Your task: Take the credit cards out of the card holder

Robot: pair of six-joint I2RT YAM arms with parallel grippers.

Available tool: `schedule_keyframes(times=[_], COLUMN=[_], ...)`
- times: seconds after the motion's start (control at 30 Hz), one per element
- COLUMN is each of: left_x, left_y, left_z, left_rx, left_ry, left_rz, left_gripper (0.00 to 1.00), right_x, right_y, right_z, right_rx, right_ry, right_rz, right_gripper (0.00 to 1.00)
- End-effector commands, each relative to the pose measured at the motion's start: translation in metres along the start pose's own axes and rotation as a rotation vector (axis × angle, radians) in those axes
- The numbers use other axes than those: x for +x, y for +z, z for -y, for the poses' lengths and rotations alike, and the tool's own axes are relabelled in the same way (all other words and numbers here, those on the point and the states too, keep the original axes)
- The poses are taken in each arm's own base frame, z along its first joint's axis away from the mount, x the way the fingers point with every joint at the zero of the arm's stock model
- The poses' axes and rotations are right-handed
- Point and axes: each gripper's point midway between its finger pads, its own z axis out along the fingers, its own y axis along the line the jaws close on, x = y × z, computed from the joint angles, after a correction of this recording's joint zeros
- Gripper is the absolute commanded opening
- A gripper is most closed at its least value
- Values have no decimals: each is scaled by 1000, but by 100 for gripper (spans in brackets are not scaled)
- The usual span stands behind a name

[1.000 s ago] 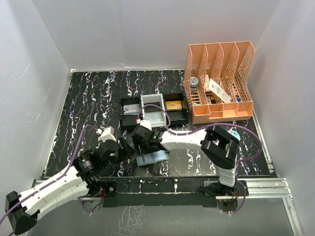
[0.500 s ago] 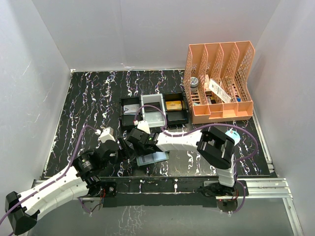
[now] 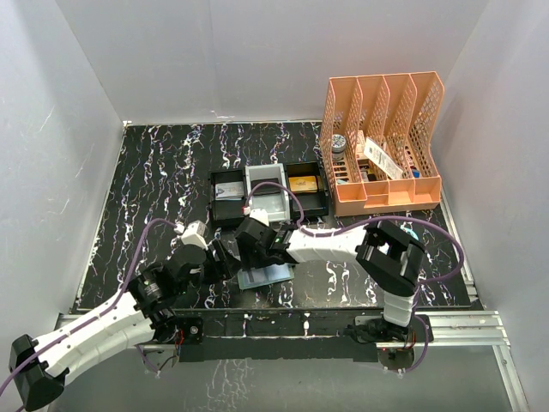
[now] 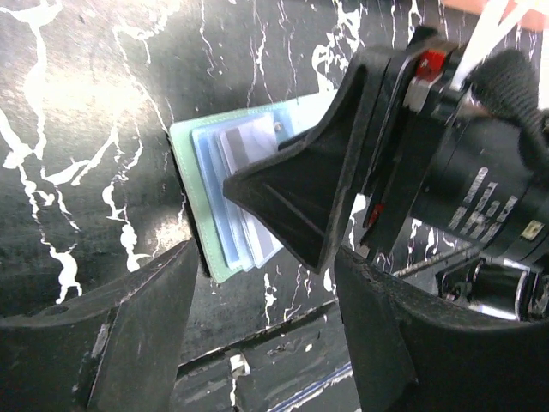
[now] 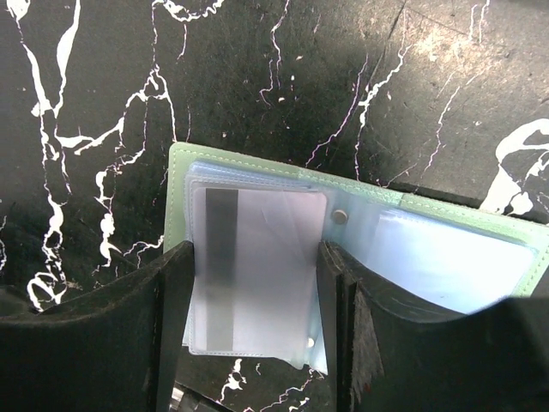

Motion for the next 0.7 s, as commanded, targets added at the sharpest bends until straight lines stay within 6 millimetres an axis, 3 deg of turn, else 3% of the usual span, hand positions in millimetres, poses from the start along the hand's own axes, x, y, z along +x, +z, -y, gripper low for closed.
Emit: schedule_keyframes(times=[0.0, 0.17, 0.47, 0.67], left_x=[11, 17, 34, 35], left_y=[3, 6, 16, 22], left_z=[12, 12, 18, 27], left_rx=[91, 100, 166, 220], left_ry=[37, 42, 33, 9], left_rz=[-46, -66, -123, -113], left_gripper=[63, 62, 50, 47], right_x=[5, 6, 3, 5], right_y=[4, 4, -1, 0], right_z=[-16, -15, -15, -14], right_rx=[-112, -124, -213, -226], right_ry=[44, 51, 107, 121], right_rz=[-23, -33, -39, -48], right_gripper=[53, 54, 54, 53])
